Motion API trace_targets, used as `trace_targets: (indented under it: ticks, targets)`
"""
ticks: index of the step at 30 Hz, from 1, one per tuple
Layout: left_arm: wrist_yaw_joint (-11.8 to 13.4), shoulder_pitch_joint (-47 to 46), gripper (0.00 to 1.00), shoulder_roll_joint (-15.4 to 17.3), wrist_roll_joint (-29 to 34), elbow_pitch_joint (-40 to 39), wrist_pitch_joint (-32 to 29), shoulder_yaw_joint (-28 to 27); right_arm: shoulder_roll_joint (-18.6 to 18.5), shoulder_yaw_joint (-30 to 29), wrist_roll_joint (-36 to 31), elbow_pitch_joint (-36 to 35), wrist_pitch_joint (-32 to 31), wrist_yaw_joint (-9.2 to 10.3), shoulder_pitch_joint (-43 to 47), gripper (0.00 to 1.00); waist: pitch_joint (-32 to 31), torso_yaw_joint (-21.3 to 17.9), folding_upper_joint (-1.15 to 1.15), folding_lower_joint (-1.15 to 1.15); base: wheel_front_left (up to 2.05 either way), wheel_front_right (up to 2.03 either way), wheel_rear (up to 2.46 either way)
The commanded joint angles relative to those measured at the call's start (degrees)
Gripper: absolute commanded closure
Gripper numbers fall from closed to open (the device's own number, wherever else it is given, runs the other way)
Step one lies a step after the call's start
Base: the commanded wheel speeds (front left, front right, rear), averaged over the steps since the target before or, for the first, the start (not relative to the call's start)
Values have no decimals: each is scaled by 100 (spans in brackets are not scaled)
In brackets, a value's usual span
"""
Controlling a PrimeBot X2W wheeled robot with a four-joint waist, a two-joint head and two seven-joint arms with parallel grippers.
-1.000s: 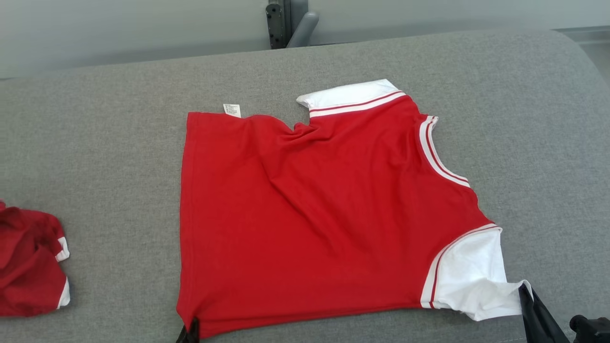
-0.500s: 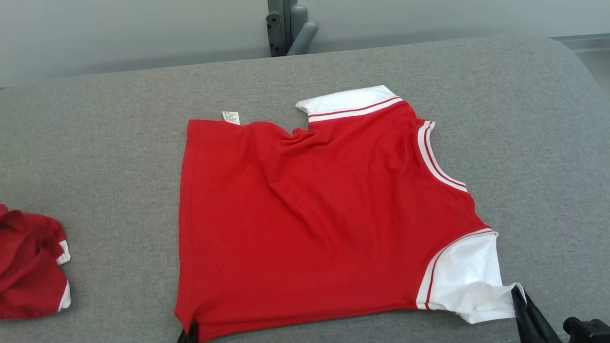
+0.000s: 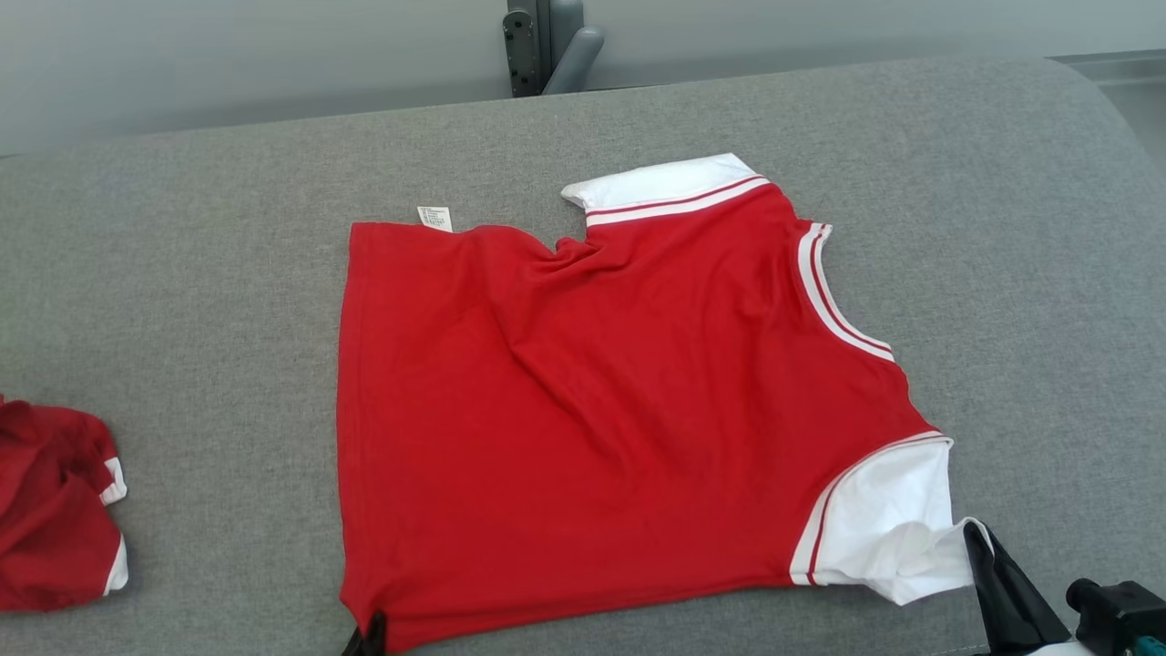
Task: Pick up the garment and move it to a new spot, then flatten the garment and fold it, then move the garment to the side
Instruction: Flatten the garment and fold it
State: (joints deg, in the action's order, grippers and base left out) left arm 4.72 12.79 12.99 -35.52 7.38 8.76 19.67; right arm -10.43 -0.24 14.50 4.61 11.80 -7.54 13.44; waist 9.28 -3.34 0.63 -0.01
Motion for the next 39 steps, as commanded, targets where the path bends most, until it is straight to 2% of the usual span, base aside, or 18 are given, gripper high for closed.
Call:
trace_targets:
  ticks: [1,30,34,39]
  targets:
    - [46,26,100,53,-22,-79,-31,-40,-41,-13,49,-63,-9,10,-74,100,27,8,-63,1,0,0,0]
    - [194,20,100,226,-16,-464,-400,112,-24,95,53,-213,-135,10,-207,100,199,20,-63,1,0,0,0]
    - [271,4,100,319,21,-761,-621,172,-43,133,103,-469,-267,9,-259,100,249,28,-63,1,0,0,0]
    - [395,11,100,561,34,-1523,-1186,224,-236,180,154,-1053,-588,9,-485,100,373,33,-63,1,0,0,0]
